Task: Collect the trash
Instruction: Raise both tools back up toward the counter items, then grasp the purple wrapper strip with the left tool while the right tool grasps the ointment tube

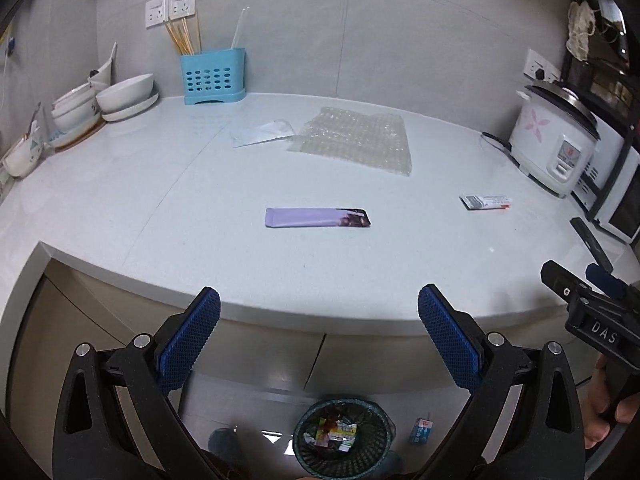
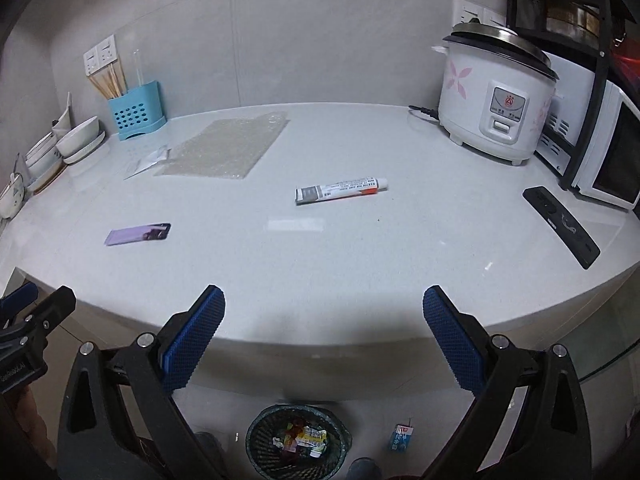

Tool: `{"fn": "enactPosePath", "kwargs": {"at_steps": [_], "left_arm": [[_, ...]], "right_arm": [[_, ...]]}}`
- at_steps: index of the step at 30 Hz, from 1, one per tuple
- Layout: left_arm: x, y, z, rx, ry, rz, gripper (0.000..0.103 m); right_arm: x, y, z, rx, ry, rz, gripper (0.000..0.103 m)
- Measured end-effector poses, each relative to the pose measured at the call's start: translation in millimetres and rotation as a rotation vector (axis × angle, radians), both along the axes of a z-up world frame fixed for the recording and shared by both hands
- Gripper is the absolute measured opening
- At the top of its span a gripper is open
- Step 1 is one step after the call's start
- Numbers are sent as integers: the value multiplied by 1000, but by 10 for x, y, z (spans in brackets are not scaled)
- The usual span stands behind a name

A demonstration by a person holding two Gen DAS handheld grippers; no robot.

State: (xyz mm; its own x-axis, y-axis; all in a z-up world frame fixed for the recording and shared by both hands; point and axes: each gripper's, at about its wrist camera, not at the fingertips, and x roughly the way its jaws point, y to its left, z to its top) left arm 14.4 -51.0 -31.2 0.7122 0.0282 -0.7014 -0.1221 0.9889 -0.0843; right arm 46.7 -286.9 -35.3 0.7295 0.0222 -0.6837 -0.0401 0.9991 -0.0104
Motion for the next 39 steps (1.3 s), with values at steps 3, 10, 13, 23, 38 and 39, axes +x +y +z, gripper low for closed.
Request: {"fn": "enactPosePath", "kwargs": {"at_steps": [3, 10, 13, 23, 38, 39], "left_arm": [[249, 65, -10, -21, 39, 35, 97], [757, 98, -146, 0, 92, 66, 97], [938, 105, -231, -2, 113, 69, 97], [1397, 52, -483, -11, 181, 55, 97], [1502, -61, -560, 60, 214, 11, 92], [1503, -70, -558, 61, 216, 8, 93]], "right_arm": [[267, -24, 10, 4, 26, -31, 95], [908, -49, -67, -5, 101, -90, 95], [1152, -84, -133, 7, 141, -119, 95], [1768, -185, -301, 58, 231, -223, 95], [2119, -215, -515, 59, 298, -303, 70], [2126, -206, -509, 54, 298, -300, 68]]}}
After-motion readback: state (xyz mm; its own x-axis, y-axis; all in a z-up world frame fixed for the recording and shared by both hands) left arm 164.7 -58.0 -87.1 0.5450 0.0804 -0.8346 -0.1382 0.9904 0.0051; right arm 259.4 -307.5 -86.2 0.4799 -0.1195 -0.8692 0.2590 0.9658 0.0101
